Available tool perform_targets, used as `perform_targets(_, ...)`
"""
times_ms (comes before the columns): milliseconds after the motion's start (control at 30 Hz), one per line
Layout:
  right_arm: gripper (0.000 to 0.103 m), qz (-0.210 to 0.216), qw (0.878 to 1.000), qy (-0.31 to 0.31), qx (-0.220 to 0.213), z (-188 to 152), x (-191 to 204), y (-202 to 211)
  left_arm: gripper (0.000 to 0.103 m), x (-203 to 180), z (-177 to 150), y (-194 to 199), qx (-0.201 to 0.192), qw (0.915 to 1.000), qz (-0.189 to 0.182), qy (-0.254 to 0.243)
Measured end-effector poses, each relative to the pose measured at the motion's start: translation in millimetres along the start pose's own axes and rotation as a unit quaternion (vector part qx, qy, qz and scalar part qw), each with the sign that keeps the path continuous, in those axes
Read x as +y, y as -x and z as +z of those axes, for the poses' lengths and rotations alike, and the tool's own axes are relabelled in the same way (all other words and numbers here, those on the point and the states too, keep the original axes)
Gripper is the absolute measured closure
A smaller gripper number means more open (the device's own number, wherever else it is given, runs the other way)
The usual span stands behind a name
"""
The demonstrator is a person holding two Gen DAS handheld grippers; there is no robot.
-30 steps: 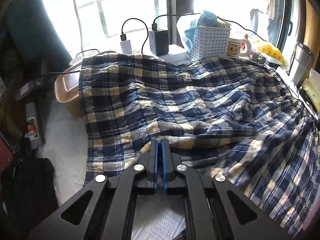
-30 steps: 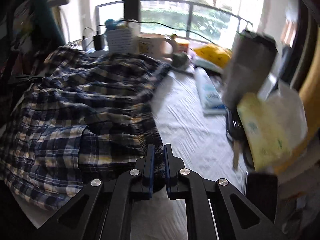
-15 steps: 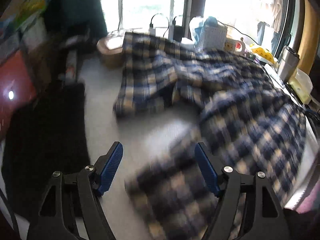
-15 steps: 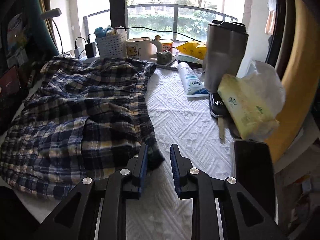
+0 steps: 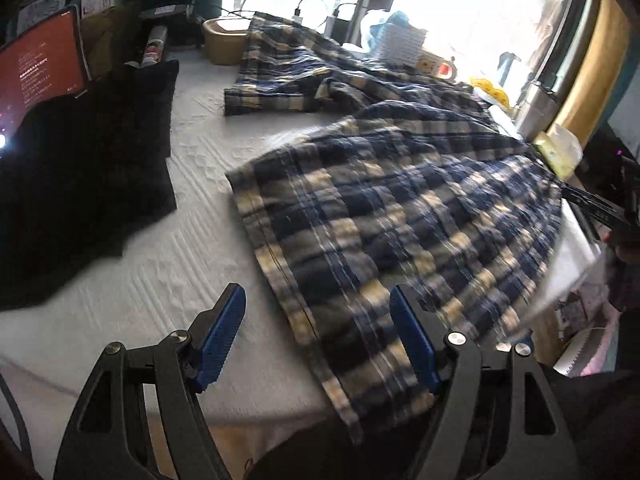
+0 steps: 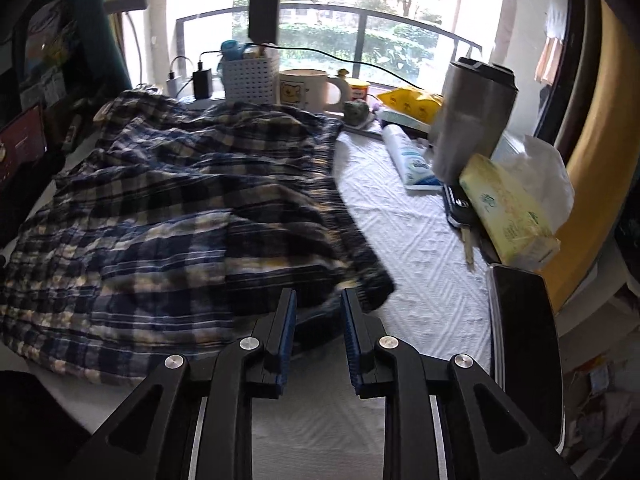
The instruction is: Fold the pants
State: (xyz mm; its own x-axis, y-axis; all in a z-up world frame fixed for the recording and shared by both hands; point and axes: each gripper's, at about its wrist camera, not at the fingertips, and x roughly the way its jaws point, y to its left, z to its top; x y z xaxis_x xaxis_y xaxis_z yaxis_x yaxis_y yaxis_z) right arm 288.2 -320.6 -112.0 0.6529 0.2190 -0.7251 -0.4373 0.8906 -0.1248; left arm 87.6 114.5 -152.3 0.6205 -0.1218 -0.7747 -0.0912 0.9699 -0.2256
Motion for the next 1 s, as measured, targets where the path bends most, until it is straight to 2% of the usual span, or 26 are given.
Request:
perform_targets(33,0.050,0.000,1.000,-0.001,-0.001,-1.1,1.8,2.1,0.028,-0.4,-3.3,3.5,-0.004,1.0000,-0.004,-0.002)
perform_targets(100,0.031,-0.003,1.000,-0.006,-0.007,-3.4,4.1,7.6,0.029,-0.6,-10.5,10.5,-0.011,0.9998,-0.014,0.002)
perform_targets(200,0.031,-0.007,1.000,-0.008,-0.009,-6.4,7.1,14.5,0.028,-3.2,-20.2,13.2,-0.012,0.9994,-0.033,0.000)
perform_targets(367,0.031,-0.007,1.000,-0.006,-0.014,-12.3,15.1,24.3,0.028,-18.2,-34.5,12.7,-0.008,0.9984,-0.044,-0.034)
perform_targets(533,0.031,-0.002,1.000,-0.004,-0.025,-21.1,24.0,40.6,0.028,-38.0,-47.4,15.0,-0.011,0.9957,-0.038,-0.084)
perform_targets(700,0.031,0.003,0.999,-0.014,-0.041,-30.9,28.5,57.0,0.028,-58.2,-59.3,13.3,-0.013,0.9895,0.004,-0.144)
perform_targets(833,0.031,0.010,0.998,-0.024,-0.055,-36.9,29.1,67.1,0.028,-74.5,-68.0,2.6,-0.023,0.9776,0.077,-0.195)
perform_targets(967,0.031,0.014,0.997,-0.033,-0.061,-41.2,26.4,68.6,0.029,-82.0,-71.1,-5.4,-0.031,0.9670,0.112,-0.227)
perform_targets(1000,0.031,0.015,0.997,-0.035,-0.062,-42.5,24.9,68.8,0.037,-81.7,-70.9,-4.7,-0.035,0.9667,0.110,-0.228)
